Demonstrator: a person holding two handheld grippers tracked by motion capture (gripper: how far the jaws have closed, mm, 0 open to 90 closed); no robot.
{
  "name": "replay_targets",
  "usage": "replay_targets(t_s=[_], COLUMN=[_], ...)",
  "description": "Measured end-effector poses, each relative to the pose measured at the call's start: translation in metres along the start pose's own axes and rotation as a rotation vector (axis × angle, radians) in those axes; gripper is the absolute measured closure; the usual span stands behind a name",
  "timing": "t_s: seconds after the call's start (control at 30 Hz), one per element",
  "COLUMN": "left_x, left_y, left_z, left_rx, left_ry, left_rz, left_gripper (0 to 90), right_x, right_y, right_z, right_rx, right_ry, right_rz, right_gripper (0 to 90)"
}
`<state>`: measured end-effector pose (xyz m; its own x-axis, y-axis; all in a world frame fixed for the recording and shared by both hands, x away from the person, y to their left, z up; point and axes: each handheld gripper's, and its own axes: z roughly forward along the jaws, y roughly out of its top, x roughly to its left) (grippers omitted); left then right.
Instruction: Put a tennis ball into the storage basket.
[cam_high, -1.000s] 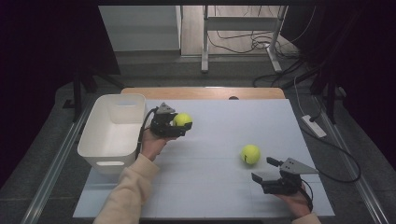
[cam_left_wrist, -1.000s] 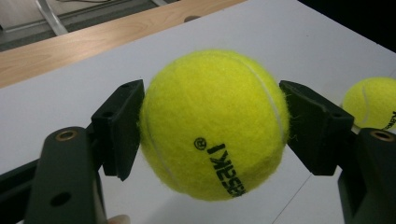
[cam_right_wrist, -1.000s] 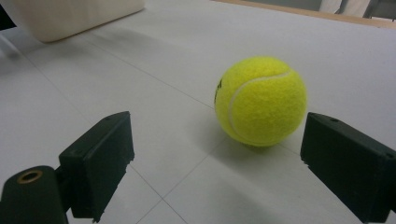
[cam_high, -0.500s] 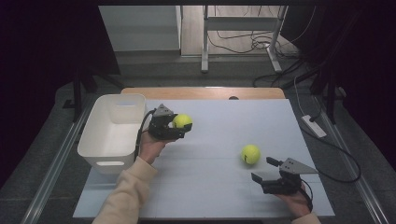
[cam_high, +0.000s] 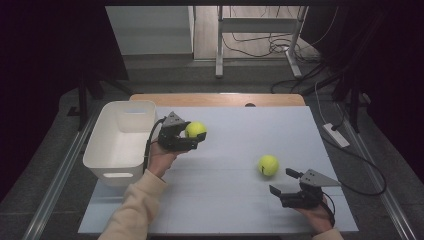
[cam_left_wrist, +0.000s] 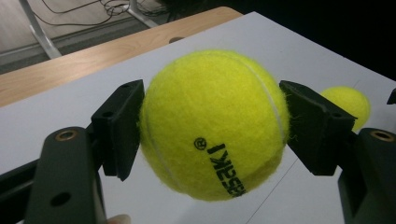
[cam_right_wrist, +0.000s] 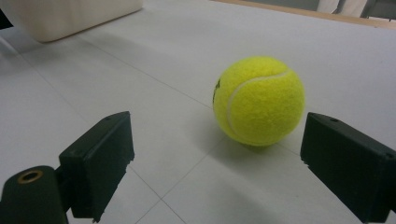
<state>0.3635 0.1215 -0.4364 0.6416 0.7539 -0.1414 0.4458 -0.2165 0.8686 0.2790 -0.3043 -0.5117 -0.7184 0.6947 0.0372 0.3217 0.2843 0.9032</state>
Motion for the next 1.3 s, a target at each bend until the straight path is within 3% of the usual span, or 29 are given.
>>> replay_targets(t_s=[0.53, 1.3], left_x=[-0.01, -0.009], left_y=[0.015, 0.032], left_z=[-0.013, -0.031], left_rx=[-0.038, -0.09], left_ry=[-0.004, 0.012], left_rz=[0.027, 0.037], left_gripper=[27.5, 27.5], right_x=[0.0, 0.0], right_y=[0.0, 0.0], right_z=[0.0, 0.0], right_rx=[0.001, -0.003], right_ry=[0.001, -0.001], right_rz=[-0.001, 0.002], right_gripper=[9.4, 9.4])
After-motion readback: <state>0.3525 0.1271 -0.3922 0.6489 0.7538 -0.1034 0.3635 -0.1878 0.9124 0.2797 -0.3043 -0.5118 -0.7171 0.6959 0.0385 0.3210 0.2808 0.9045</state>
